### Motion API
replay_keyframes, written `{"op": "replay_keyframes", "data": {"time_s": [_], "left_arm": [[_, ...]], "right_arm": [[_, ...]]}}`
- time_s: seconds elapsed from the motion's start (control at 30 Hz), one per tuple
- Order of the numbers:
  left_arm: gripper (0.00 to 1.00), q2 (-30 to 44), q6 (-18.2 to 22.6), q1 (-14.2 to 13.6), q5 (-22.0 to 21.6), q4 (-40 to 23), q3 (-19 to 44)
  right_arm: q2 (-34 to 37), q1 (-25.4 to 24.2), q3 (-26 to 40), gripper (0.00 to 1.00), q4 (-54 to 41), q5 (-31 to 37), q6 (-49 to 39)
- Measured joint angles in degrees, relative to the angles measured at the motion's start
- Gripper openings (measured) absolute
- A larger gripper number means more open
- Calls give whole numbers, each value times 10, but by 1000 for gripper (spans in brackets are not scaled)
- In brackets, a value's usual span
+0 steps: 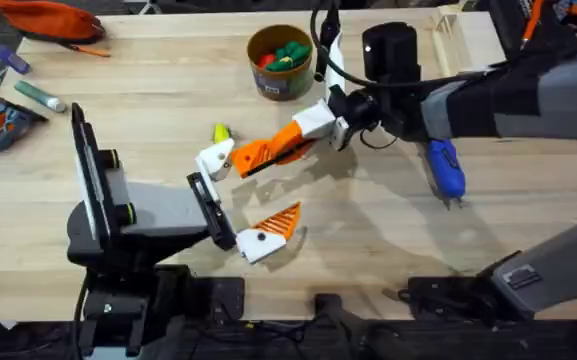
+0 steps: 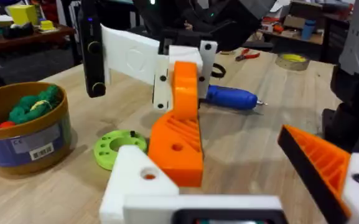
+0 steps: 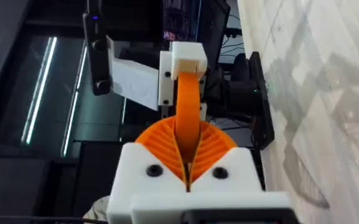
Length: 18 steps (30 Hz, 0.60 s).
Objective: Pick up the gripper from the table and insert it into the empty holder that is missing its gripper. Then pick up a screw, insert it into the mounting hole, and use the screwdriver to tighten it. Finally, clean up the table by picking up the vegetable and placing it into the bucket.
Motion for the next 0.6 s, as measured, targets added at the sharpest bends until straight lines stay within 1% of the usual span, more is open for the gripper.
{"op": "replay_keyframes", "data": {"time_s": [0.6], "left_arm": [[985,0,-4,0,-1,0,0]], "right_arm": [[6,0,1,9,3,1,-22]]}}
